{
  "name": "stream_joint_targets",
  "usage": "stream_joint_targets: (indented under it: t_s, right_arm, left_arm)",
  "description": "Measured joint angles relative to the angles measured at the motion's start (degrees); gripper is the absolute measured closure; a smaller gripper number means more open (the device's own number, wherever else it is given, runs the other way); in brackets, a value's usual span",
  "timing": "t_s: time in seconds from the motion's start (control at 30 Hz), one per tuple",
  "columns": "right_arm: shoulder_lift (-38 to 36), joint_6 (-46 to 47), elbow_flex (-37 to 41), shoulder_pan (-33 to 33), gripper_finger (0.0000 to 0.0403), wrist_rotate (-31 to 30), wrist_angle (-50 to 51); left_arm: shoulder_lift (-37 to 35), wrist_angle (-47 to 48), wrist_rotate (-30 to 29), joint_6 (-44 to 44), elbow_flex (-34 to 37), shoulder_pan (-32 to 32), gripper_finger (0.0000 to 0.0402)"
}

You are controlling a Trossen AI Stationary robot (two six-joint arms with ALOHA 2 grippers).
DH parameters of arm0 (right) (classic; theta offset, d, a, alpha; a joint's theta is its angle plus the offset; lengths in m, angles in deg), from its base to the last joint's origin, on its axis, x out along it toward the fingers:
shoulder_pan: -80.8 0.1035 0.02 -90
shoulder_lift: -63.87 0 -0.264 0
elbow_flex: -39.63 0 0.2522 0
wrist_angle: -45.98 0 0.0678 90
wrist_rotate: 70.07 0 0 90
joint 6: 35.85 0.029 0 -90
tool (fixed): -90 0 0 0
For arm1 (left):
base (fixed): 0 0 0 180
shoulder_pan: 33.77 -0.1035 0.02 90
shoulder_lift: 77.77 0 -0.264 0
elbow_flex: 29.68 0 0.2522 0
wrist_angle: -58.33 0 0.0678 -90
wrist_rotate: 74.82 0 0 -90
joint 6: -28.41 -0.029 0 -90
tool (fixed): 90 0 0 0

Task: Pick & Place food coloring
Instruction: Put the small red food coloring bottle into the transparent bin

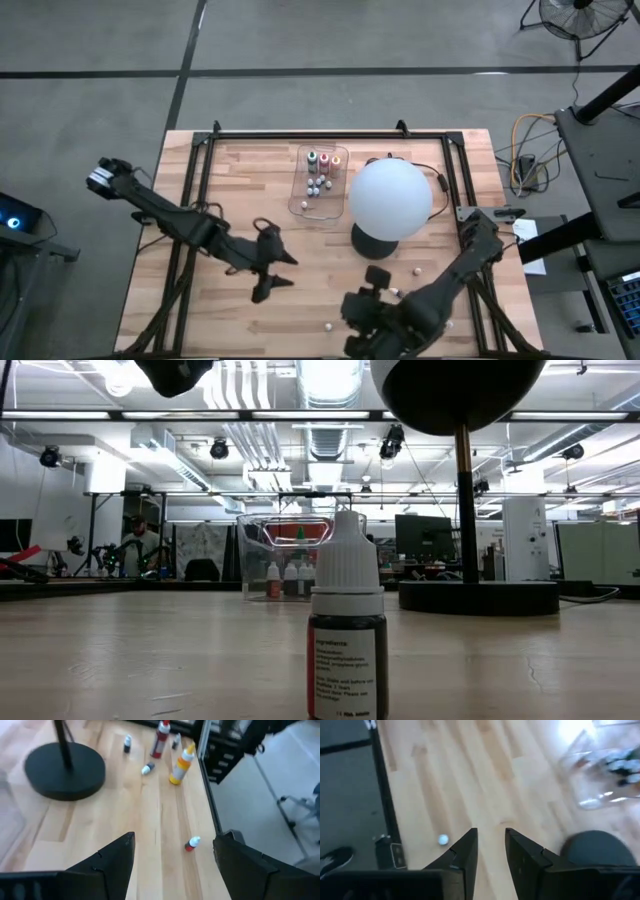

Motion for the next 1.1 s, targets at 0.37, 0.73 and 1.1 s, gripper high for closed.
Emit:
stream_joint_targets:
  t_s: [0.37,0.73,1.1]
  right_arm:
    - [-6.08,2.20,0.04,3.55,0.0315,-5.42,7.28]
    - [-13.27,2.65,2.64,6.86,0.0314,-11.72,9.53]
    - [-26.29,3.91,12.78,7.11,0.0319,-14.44,9.48]
  left_arm:
    - [17.52,16.08,-3.43,0.96,-20.07,2.20,0.0161]
    - [34.21,32.63,-4.96,4.81,-42.04,2.40,0.0162]
    - [41.08,37.72,-5.76,9.61,-48.77,2.42,0.0181]
